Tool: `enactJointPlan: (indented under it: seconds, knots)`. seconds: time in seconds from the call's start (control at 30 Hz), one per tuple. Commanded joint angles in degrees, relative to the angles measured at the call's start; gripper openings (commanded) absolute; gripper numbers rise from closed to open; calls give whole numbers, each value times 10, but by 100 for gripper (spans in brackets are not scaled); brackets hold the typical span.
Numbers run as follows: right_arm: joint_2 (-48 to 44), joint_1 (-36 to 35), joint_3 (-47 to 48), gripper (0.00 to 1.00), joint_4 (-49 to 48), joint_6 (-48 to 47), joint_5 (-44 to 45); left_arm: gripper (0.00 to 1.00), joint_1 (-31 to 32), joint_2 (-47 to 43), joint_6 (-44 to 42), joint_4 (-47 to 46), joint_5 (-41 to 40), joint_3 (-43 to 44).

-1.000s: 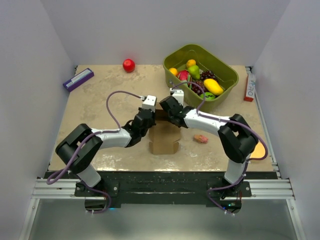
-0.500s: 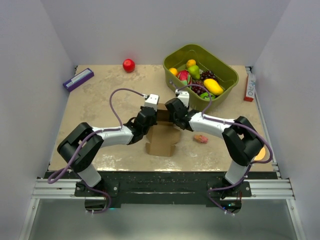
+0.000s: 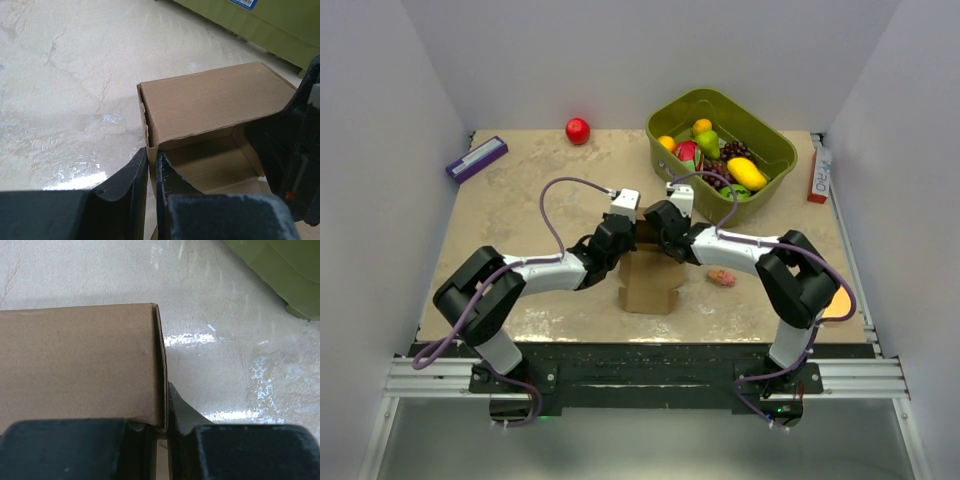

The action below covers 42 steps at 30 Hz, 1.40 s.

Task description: Fold the paper box

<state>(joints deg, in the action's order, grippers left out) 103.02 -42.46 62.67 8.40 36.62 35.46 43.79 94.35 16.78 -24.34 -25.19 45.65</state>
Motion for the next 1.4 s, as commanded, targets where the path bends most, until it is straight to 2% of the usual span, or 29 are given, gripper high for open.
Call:
enactJointPlan:
  seconds: [0.0, 0.1, 0.13, 0.23, 0.33, 0.5, 0.53, 0.63, 0.77, 0.97, 1.0, 1.03, 1.1, 1.13, 1.2, 1.27, 1.37]
  knots:
    - [4, 10, 10, 4, 35, 2, 83, 15, -2, -33, -2, -4, -19, 14]
    - [0, 10, 11, 3, 29, -8, 71, 23, -2, -36, -9, -9, -3, 14]
    - [-3, 10, 12, 4, 24, -16, 58, 39, -2, -38, -10, -9, 3, 15]
    - [2, 11, 34, 8, 33, -52, 0, 67, -3, -63, -19, -5, 26, 11]
    - [31, 14, 94, 9, 106, -81, -43, 78, -4, -107, -22, 18, 33, 0]
    - [52, 40, 155, 10, 191, -132, -158, 83, -6, -204, -24, 81, 50, -41]
    - [53, 42, 162, 10, 203, -151, -203, 84, -12, -216, -27, 90, 60, -46]
    - [72, 50, 202, 11, 267, -178, -249, 85, -19, -254, -39, 126, 87, -64]
    - [104, 50, 263, 13, 376, -234, -302, 87, -27, -311, -26, 152, 91, -86]
    - [164, 52, 314, 20, 441, -278, -329, 89, -70, -319, -17, 156, 147, -97]
    - [170, 51, 321, 23, 444, -281, -331, 89, -77, -311, -17, 155, 169, -97]
    - [179, 51, 328, 35, 448, -280, -329, 89, -88, -302, -16, 150, 181, -96]
    - [180, 51, 349, 47, 451, -277, -326, 89, -95, -274, -17, 134, 218, -94]
    - [179, 51, 355, 57, 449, -274, -326, 89, -99, -264, -17, 129, 224, -91]
    - [170, 52, 375, 68, 442, -268, -327, 89, -103, -241, -18, 117, 236, -85]
    - [160, 55, 398, 76, 434, -259, -333, 89, -107, -221, -21, 110, 239, -72]
    - [149, 62, 428, 81, 425, -245, -348, 89, -112, -200, -25, 104, 247, -51]
